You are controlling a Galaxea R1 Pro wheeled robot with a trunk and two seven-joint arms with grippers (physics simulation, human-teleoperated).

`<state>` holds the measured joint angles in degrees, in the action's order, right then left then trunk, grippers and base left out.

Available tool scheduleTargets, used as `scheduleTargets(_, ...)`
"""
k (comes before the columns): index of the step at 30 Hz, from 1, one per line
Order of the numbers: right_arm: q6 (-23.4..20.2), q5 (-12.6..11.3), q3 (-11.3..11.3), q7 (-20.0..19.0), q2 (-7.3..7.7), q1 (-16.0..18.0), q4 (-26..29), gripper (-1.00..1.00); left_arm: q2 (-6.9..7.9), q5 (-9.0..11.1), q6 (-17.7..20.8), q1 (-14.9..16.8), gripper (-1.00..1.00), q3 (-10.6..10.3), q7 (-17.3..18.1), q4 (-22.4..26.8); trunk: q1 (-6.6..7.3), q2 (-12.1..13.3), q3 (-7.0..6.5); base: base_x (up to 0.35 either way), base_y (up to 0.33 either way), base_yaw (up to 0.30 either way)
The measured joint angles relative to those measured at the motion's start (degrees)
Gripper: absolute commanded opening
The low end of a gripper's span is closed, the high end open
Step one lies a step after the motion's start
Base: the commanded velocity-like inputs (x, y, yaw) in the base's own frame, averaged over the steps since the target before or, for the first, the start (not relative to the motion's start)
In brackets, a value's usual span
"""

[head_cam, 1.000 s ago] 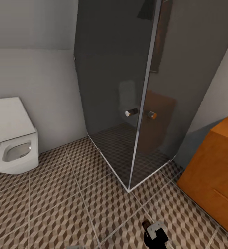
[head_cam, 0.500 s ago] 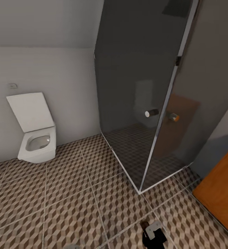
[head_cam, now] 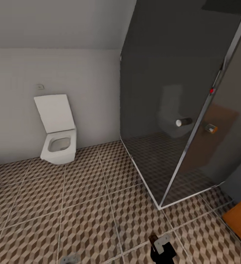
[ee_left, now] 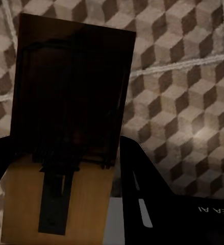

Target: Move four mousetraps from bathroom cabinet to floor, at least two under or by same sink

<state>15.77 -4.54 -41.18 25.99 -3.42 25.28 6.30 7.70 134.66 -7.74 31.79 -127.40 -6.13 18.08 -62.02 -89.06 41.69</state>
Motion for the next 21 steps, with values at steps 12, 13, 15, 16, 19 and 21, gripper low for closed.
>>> scheduleTargets(12,0.0,0.0,0.0,-0.01,0.0,0.0,0.0,-1.0,0.09,0.0,0.0,0.0,-1.0,0.0,0.05,0.04,0.0,0.0,0.42,0.0,0.0,0.283)
scheduleTargets(13,0.0,0.0,-0.01,-0.04,0.0,0.0,0.0,-1.0,0.12,0.0,0.0,0.0,-1.0,0.0,0.05,0.03,0.0,0.0,0.46,0.038,0.016,0.283)
scheduleTargets(15,0.0,0.02,-0.02,-0.07,0.0,0.0,0.01,-1.0,0.18,0.0,0.0,0.0,-1.0,0.04,0.04,0.0,0.01,0.0,0.53,0.123,0.084,0.283)
scheduleTargets(16,0.02,0.04,-0.02,-0.08,0.0,0.0,0.01,-1.0,0.25,0.0,0.0,0.0,-1.0,0.06,0.04,-0.02,0.02,0.0,0.56,0.184,0.136,0.283)
scheduleTargets(19,0.02,0.07,-0.02,-0.15,0.01,-0.01,0.02,-1.0,0.83,0.01,0.0,0.0,-1.0,0.04,0.18,0.04,0.02,0.0,0.67,0.212,0.159,0.283)
scheduleTargets(21,0.04,0.08,-0.02,-0.18,0.01,-0.01,0.02,-1.0,1.08,0.01,0.0,0.0,-1.0,0.01,0.3,0.07,0.03,0.0,0.74,0.235,0.179,0.283)
